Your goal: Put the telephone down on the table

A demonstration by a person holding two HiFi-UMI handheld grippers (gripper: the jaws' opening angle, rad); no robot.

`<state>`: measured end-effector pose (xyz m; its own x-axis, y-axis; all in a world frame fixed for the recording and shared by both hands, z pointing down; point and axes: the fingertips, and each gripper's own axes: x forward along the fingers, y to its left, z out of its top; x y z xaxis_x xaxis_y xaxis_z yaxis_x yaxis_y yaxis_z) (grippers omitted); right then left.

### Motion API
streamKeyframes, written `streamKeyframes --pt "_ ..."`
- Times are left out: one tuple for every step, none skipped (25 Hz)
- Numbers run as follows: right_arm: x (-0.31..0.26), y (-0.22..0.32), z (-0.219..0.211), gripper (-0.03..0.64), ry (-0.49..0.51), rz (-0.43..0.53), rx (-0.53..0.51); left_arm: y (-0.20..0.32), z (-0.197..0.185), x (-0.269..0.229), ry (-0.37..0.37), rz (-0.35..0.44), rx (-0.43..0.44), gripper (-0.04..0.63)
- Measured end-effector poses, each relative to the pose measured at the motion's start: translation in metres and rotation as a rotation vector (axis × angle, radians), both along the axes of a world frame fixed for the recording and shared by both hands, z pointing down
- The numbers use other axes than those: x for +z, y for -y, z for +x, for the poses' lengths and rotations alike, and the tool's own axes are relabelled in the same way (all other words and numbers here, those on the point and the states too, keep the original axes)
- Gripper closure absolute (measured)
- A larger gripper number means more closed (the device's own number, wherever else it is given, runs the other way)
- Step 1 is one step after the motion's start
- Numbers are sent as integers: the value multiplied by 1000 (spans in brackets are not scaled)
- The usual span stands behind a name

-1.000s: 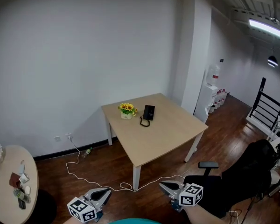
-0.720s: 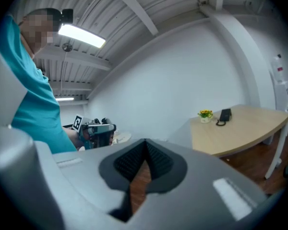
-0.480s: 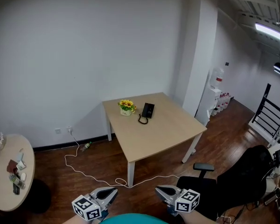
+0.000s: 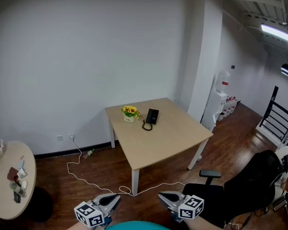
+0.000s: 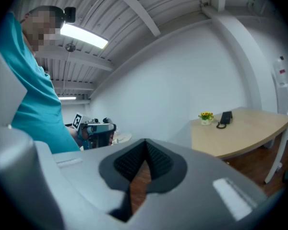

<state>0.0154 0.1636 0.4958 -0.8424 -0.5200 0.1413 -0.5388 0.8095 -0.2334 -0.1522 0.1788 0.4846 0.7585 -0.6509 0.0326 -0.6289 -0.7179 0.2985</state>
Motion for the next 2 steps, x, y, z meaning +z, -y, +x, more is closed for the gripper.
streamKeyframes --pt "0 2 0 617 -1 3 2 2 -2 0 -1 1 -2 592" --pt "-1 4 -1 617 -2 6 5 5 -4 -1 0 3 -3 592"
